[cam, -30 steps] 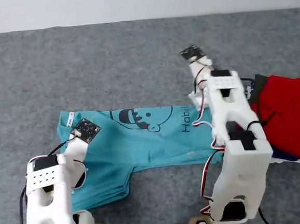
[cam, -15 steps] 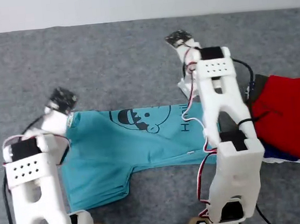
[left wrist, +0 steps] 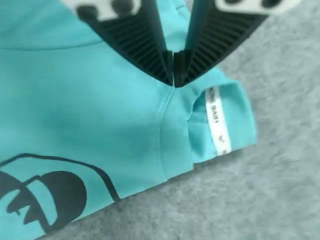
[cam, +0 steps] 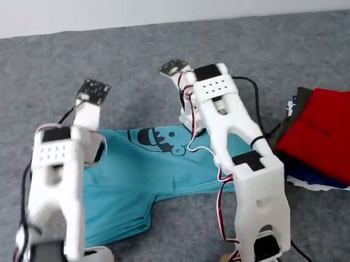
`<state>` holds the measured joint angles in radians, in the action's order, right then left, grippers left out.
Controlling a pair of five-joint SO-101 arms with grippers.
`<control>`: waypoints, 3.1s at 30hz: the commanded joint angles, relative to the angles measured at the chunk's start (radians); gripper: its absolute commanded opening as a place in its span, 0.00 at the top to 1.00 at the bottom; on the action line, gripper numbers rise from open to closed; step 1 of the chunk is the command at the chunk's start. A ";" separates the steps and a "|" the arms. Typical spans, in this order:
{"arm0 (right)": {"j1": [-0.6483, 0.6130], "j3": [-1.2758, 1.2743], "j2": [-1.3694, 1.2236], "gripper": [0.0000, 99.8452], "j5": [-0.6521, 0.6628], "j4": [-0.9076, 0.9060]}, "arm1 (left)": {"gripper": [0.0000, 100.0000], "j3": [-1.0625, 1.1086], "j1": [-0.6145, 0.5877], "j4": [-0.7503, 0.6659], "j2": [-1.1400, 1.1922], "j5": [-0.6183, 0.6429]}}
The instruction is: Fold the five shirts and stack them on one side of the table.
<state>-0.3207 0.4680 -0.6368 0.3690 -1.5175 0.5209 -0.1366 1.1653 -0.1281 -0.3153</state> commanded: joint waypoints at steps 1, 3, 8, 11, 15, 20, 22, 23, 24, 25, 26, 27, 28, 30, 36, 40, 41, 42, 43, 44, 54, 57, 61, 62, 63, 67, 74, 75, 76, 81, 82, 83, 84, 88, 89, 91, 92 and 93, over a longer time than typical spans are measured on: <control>-0.008 0.051 -0.005 0.99 -0.014 -0.004 | 0.99 -0.186 0.000 0.083 0.169 0.011; -0.001 0.052 -0.030 0.99 -0.009 0.001 | 0.99 -0.236 -0.002 0.115 0.238 0.011; 0.068 0.054 -0.090 0.99 -0.008 0.022 | 0.99 -0.243 -0.014 0.138 0.322 0.008; 0.117 0.054 -0.097 0.99 -0.008 0.054 | 0.99 -0.239 -0.058 0.130 0.336 0.005; 0.140 0.054 -0.096 0.99 -0.008 0.065 | 0.99 -0.240 -0.130 0.106 0.336 -0.011; 0.107 0.075 -0.081 0.99 -0.008 0.033 | 0.99 -0.254 -0.106 0.167 0.315 -0.037; 0.081 0.114 -0.056 0.99 -0.008 -0.001 | 0.99 -0.266 -0.087 0.207 0.270 -0.035; 0.065 0.137 -0.042 0.99 -0.008 -0.016 | 0.99 -0.266 -0.075 0.216 0.238 -0.035; 0.048 0.158 -0.030 0.99 -0.008 -0.022 | 0.99 -0.266 -0.066 0.219 0.198 -0.035; 0.035 0.176 -0.019 0.99 -0.008 -0.024 | 0.99 -0.266 -0.057 0.218 0.161 -0.034; 0.019 0.193 -0.013 0.99 -0.008 -0.019 | 0.99 -0.266 -0.048 0.213 0.130 -0.032; 0.004 0.213 -0.010 0.99 -0.008 -0.018 | 0.99 -0.265 -0.040 0.192 0.104 -0.031; -0.012 0.229 -0.010 0.99 -0.008 -0.005 | 0.99 -0.263 -0.035 0.170 0.089 -0.029; -0.039 0.250 -0.022 0.99 -0.008 0.030 | 0.99 -0.263 -0.034 0.129 0.095 -0.008; -0.119 0.256 -0.108 0.99 -0.008 0.145 | 0.99 -0.285 -0.037 0.058 0.273 0.017; -0.134 0.256 -0.189 0.99 -0.008 0.165 | 0.99 -0.344 -0.080 0.061 0.419 0.018; -0.131 0.256 -0.206 0.99 -0.008 0.166 | 0.99 -0.361 -0.098 0.063 0.450 0.018; -0.128 0.256 -0.220 0.99 -0.008 0.166 | 0.99 -0.375 -0.118 0.063 0.477 0.018; -0.124 0.256 -0.231 0.99 -0.008 0.166 | 0.99 -0.387 -0.135 0.063 0.500 0.018; -0.114 0.256 -0.242 0.99 -0.008 0.166 | 0.99 -0.397 -0.152 0.063 0.522 0.018; -0.044 0.354 -0.252 0.99 -0.008 0.154 | 0.99 -0.430 -0.152 0.146 0.529 0.017; -0.059 0.423 -0.251 0.99 -0.008 0.111 | 0.99 -0.426 -0.115 0.180 0.479 0.017; -0.096 0.540 -0.251 0.99 -0.008 0.010 | 0.99 -0.426 -0.064 0.218 0.342 0.018; -0.102 0.582 -0.251 0.99 -0.008 -0.028 | 0.99 -0.426 -0.055 0.226 0.301 0.018; -0.107 0.618 -0.251 0.99 -0.009 -0.065 | 0.99 -0.426 -0.046 0.235 0.259 0.018; -0.108 0.743 -0.252 0.99 -0.012 -0.202 | 0.99 -0.424 -0.034 0.284 0.121 0.018; -0.036 0.747 -0.209 0.99 -0.014 -0.283 | 0.99 -0.384 -0.110 0.336 0.006 0.051; -0.024 0.717 -0.189 0.99 -0.014 -0.283 | 0.99 -0.371 -0.126 0.336 0.000 0.055; -0.015 0.677 -0.163 0.99 -0.014 -0.283 | 0.99 -0.355 -0.141 0.334 -0.008 0.057; 0.028 0.318 0.053 0.99 -0.014 -0.282 | 0.99 -0.314 -0.206 0.339 -0.032 0.060; 0.036 0.236 0.096 0.99 -0.014 -0.280 | 0.99 -0.314 -0.218 0.339 -0.040 0.060; 0.042 0.166 0.131 0.99 -0.014 -0.280 | 0.99 -0.314 -0.230 0.341 -0.051 0.060; 0.047 0.095 0.165 0.99 -0.014 -0.278 | 0.99 -0.314 -0.241 0.341 -0.061 0.060; 0.054 -0.129 0.243 0.99 -0.011 -0.278 | 0.99 -0.312 -0.250 0.362 -0.123 0.060; 0.062 -0.178 0.254 0.99 -0.011 -0.278 | 0.99 -0.306 -0.249 0.364 -0.137 0.060; 0.077 -0.261 0.266 0.99 -0.009 -0.278 | 0.99 -0.289 -0.247 0.365 -0.166 0.060; 0.084 -0.295 0.266 0.99 -0.009 -0.278 | 0.99 -0.275 -0.249 0.362 -0.180 0.060; 0.096 -0.327 0.266 0.99 -0.008 -0.278 | 0.99 -0.262 -0.250 0.362 -0.192 0.060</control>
<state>-0.2578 0.2133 -0.4434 0.3675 -1.7538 0.2463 -0.3805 1.5198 -0.2539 -0.2631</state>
